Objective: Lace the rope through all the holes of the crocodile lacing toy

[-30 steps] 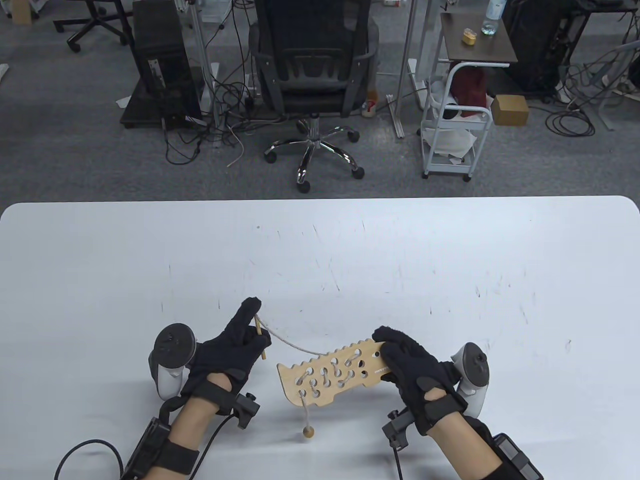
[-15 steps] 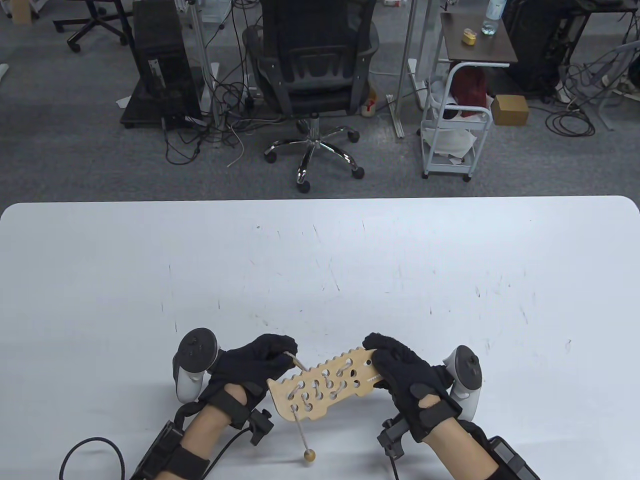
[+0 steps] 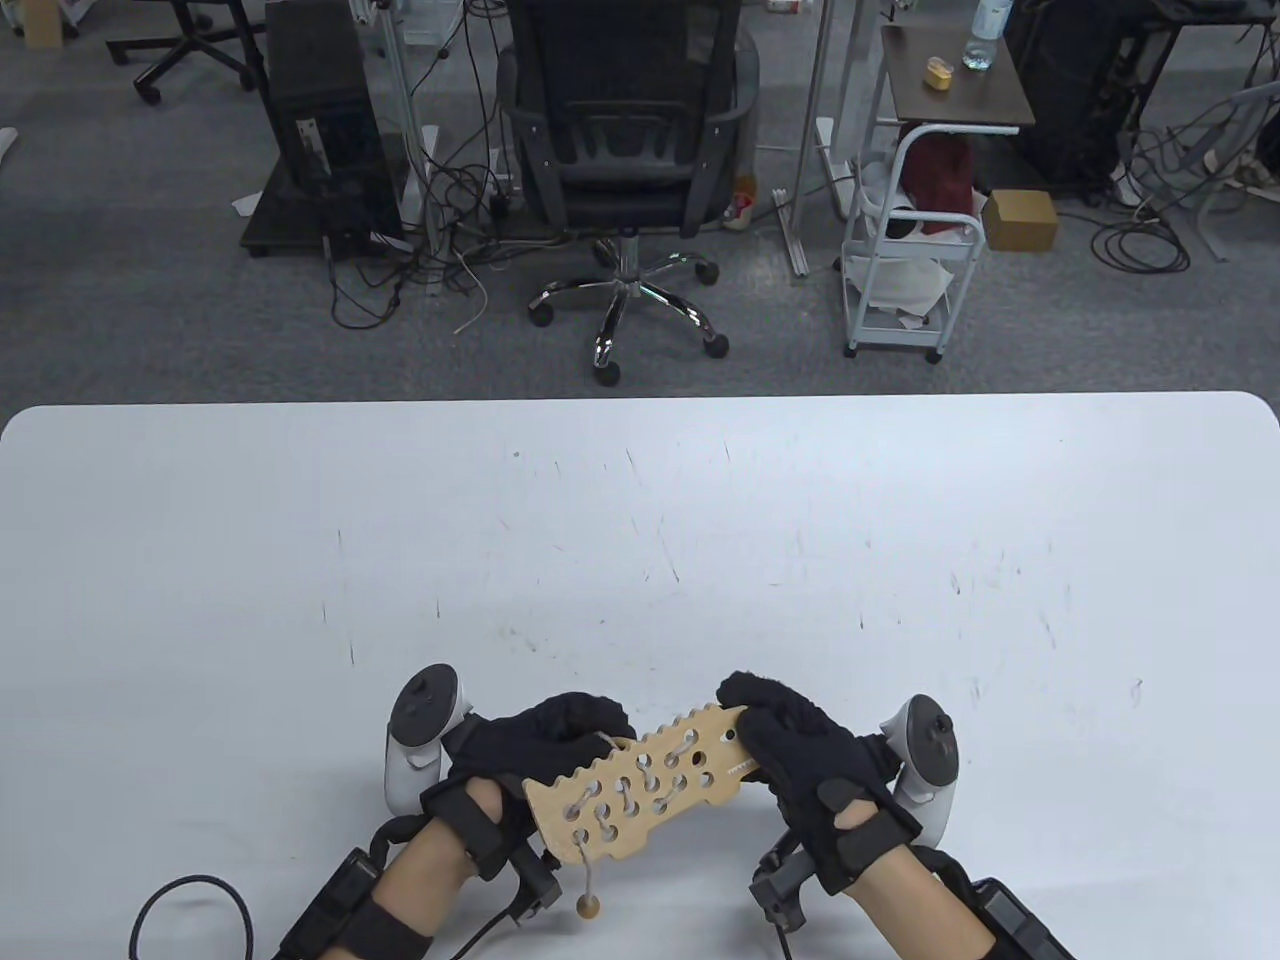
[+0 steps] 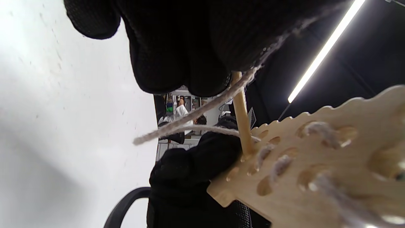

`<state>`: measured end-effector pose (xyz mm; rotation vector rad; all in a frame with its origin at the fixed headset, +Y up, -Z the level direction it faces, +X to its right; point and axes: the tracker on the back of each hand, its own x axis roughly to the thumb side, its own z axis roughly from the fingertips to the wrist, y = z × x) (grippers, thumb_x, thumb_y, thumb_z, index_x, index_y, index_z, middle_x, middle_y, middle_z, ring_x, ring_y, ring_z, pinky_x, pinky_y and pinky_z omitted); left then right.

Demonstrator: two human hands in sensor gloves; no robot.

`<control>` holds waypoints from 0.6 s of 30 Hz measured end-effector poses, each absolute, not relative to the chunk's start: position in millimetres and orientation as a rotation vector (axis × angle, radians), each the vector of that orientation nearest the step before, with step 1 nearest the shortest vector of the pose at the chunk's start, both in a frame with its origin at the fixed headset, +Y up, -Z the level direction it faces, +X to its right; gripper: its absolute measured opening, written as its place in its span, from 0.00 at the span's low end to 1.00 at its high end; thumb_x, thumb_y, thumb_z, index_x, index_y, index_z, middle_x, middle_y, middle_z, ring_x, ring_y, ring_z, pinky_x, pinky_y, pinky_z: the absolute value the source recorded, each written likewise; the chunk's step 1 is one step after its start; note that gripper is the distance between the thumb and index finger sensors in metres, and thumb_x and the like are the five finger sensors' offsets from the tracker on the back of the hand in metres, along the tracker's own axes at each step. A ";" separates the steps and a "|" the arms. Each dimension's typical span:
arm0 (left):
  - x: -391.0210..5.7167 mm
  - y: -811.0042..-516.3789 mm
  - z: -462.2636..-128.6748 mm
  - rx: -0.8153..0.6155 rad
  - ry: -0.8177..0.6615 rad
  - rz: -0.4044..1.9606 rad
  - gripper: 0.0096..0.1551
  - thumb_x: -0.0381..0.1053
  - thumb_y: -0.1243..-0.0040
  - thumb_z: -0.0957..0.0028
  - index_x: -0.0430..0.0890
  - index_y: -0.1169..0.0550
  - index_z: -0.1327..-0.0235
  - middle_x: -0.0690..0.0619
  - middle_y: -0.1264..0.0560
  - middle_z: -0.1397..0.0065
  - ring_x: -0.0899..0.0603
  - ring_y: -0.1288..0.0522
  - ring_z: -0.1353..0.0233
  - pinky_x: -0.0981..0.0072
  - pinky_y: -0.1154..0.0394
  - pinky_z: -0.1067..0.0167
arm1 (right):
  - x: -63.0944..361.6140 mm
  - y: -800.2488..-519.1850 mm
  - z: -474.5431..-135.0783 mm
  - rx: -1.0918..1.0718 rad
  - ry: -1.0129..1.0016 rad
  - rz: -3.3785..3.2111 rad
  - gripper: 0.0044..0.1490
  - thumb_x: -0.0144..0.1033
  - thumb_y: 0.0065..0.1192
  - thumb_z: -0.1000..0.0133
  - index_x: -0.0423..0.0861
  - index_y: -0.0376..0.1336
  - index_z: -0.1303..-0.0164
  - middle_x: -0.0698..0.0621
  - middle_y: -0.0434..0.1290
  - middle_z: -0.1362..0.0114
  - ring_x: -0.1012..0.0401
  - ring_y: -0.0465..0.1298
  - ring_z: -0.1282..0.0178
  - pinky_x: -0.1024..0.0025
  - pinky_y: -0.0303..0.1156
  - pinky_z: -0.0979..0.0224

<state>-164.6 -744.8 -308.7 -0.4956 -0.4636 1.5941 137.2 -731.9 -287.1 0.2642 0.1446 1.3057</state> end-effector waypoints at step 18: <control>-155.0 -731.2 -296.4 -0.398 -0.491 1.449 0.22 0.47 0.26 0.57 0.58 0.13 0.48 0.55 0.17 0.40 0.42 0.19 0.37 0.41 0.33 0.29 | 133.6 -729.8 -287.5 0.336 0.071 1.376 0.30 0.39 0.66 0.48 0.43 0.66 0.36 0.49 0.83 0.42 0.56 0.87 0.51 0.57 0.77 0.43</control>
